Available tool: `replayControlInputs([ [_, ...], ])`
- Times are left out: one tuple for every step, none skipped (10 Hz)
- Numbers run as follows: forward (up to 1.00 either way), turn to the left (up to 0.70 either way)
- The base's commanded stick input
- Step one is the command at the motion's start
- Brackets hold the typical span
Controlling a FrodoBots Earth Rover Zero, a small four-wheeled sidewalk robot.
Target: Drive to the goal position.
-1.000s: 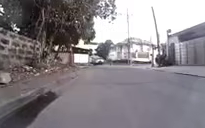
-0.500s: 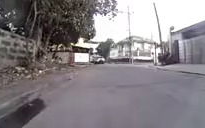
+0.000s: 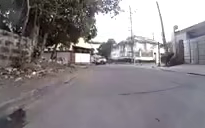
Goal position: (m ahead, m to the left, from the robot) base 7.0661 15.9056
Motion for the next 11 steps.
replayControlInputs([
  [1.00, 0.00],
  [1.00, 0.00],
  [1.00, 0.00],
  [1.00, 0.00],
  [1.00, 0.00],
  [1.00, 0.00],
  [1.00, 0.00],
  [1.00, 0.00],
  [1.00, 0.00],
  [1.00, 0.00],
  [1.00, 0.00],
])
